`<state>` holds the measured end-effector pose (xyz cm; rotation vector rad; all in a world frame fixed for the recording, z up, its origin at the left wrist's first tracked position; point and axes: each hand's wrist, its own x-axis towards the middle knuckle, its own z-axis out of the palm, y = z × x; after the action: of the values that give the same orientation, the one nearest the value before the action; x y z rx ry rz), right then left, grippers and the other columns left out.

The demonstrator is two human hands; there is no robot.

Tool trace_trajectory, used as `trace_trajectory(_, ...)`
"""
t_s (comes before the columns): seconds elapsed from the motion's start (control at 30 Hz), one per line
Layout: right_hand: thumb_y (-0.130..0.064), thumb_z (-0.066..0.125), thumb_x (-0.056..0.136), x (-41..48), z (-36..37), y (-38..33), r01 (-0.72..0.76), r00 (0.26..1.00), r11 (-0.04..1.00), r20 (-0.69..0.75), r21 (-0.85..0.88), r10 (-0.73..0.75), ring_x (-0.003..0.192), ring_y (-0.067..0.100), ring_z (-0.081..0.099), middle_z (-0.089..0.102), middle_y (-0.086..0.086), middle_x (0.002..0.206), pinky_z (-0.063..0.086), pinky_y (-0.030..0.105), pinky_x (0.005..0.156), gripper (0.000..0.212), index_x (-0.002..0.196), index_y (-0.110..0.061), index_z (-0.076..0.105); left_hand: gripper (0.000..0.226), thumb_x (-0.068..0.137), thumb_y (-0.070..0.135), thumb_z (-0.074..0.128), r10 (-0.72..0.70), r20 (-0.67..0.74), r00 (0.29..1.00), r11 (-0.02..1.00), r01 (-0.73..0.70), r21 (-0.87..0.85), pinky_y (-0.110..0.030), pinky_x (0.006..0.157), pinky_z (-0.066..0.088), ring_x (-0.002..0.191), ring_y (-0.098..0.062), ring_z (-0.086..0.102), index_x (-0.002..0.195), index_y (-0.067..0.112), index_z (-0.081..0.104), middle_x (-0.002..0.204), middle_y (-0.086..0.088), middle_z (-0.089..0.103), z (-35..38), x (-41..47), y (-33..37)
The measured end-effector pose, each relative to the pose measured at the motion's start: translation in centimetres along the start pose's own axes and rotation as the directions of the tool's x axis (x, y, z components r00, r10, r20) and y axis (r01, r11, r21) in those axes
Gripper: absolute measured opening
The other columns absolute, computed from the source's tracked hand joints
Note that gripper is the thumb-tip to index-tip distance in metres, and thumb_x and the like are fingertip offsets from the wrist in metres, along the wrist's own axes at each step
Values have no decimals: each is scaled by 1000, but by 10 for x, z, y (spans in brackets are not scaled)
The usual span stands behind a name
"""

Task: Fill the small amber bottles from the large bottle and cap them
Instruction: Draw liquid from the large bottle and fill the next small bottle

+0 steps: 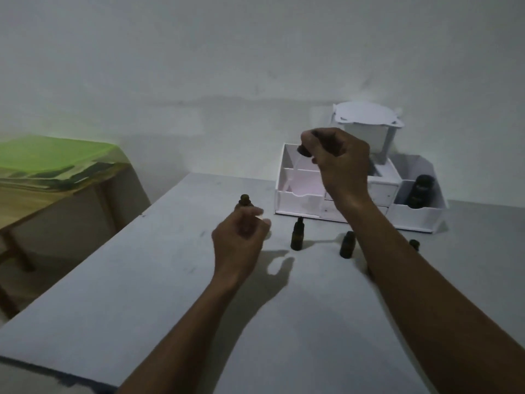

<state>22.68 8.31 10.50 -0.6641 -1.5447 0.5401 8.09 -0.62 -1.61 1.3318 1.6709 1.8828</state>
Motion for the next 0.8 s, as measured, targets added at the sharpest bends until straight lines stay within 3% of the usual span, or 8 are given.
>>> trace_trajectory(0.13, -27, 73, 89, -12, -46, 25, -30, 998, 996, -55, -87, 26, 72, 0, 72, 73, -13, 79, 57, 17, 73, 9, 97, -21, 72, 20, 88, 20, 78, -130, 336, 933, 988, 150, -34, -18, 80, 56, 87, 0, 71, 105, 27, 72, 92, 12, 73, 41, -28, 19)
trace_trajectory(0.23, -24, 75, 88, -20, -76, 43, -96, 987, 991, -136, -91, 83, 70, 1, 72, 73, -10, 78, 57, 17, 71, 4, 92, -23, 73, 37, 89, 23, 79, -190, 468, 863, 980, 194, 40, -13, 77, 52, 97, -1, 66, 124, 25, 68, 112, 8, 70, 76, -44, 25)
trace_trajectory(0.33, -26, 74, 88, -27, -97, 56, -133, 976, 984, -188, -123, 108, 71, -3, 71, 71, -13, 78, 57, 14, 71, 8, 86, -31, 68, 57, 89, 21, 78, -268, 473, 839, 960, 273, 60, -22, 93, 50, 121, -13, 59, 141, 21, 56, 141, 1, 60, 104, -51, 30)
trace_trajectory(0.43, -30, 74, 88, -28, -106, 66, -145, 971, 979, -210, -143, 113, 74, 3, 72, 73, -11, 79, 59, 22, 76, 11, 81, -37, 67, 65, 90, 14, 77, -319, 438, 840, 944, 320, 74, -35, 109, 44, 136, -21, 51, 148, 19, 49, 152, -2, 51, 121, -48, 34)
trace_trajectory(0.53, -32, 74, 87, -27, -109, 70, -146, 970, 979, -217, -144, 112, 77, 9, 74, 74, -8, 81, 59, 27, 79, 8, 84, -35, 67, 69, 87, 10, 79, -366, 429, 826, 923, 382, 52, -32, 101, 50, 134, -21, 53, 149, 19, 48, 150, -3, 53, 132, -41, 33)
trace_trajectory(0.63, -33, 75, 86, -25, -110, 75, -147, 969, 980, -219, -134, 115, 77, 11, 74, 75, -4, 81, 60, 27, 79, 6, 85, -33, 69, 74, 80, 13, 87, -364, 436, 823, 923, 381, 50, -13, 69, 51, 117, -14, 59, 144, 22, 52, 137, 2, 59, 140, -39, 28)
trace_trajectory(0.67, -33, 75, 86, -24, -111, 76, -148, 969, 981, -219, -129, 117, 76, 11, 74, 75, -4, 81, 60, 26, 78, 6, 85, -32, 69, 73, 78, 14, 89, -355, 433, 828, 927, 371, 51, -11, 66, 50, 114, -13, 60, 142, 22, 54, 133, 4, 61, 142, -38, 25)
trace_trajectory(0.8, -29, 75, 87, -25, -111, 76, -145, 971, 983, -210, -117, 118, 73, 5, 73, 74, -8, 78, 58, 17, 73, 7, 84, -30, 69, 63, 74, 20, 92, -341, 417, 842, 937, 342, 77, -24, 85, 57, 110, -16, 65, 130, 24, 63, 121, 7, 67, 147, -35, 17)
